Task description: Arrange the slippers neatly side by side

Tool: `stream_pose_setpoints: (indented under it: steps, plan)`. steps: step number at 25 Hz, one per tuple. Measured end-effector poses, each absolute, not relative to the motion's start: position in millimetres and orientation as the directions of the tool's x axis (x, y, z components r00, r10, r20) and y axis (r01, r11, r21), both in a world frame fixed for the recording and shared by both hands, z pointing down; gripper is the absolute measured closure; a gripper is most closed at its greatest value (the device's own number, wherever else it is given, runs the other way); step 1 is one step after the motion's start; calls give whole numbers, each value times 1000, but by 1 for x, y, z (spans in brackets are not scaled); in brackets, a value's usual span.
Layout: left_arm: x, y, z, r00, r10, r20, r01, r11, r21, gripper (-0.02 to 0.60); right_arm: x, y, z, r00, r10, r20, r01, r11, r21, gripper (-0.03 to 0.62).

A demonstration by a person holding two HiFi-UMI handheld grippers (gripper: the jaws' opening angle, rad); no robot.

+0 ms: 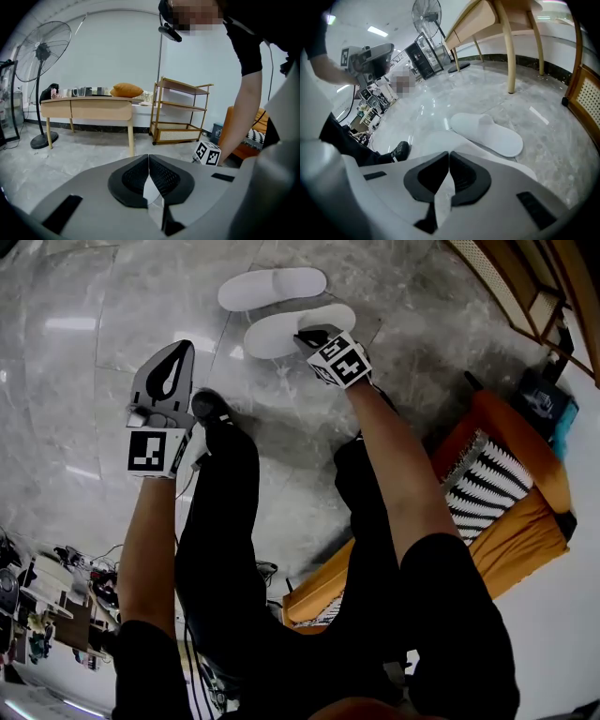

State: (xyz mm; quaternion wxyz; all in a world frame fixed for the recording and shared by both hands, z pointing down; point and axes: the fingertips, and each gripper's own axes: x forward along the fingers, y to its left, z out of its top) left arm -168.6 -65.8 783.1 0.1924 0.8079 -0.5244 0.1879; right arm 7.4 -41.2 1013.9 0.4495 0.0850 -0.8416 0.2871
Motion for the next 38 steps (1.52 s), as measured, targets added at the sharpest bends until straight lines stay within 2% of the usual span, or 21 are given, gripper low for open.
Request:
stream_pose_setpoints:
  steps: [10,27,28,29,30,35,38]
  plan:
    - [-214,-53,809,351,-777,522,-932,-345,114,566,-46,-34,1056,-588,113,801,-432,793,-430,557]
    - [-204,-59,816,369,-763,530,-924,-361,124,566,-42,-43,1089,-564,105,819,-478,767,-428,555]
    - [-202,-60,814,372,-761,532,-923,-365,123,566,-41,-45,1086,-568,100,817,-483,763,-430,508]
    - [-201,-60,811,373,-759,534,-922,-368,121,566,-39,-48,1082,-573,93,814,-489,758,-431,419]
    - [-199,-61,808,372,-757,537,-922,-369,119,566,-38,-51,1075,-578,85,812,-495,754,-431,407]
    - [-188,-66,782,368,-757,540,-923,-369,112,566,-21,-56,1016,-602,61,796,-486,764,-425,417]
    - [-181,-72,751,370,-758,537,-924,-362,125,566,-11,-70,956,-629,27,777,-477,776,-413,490]
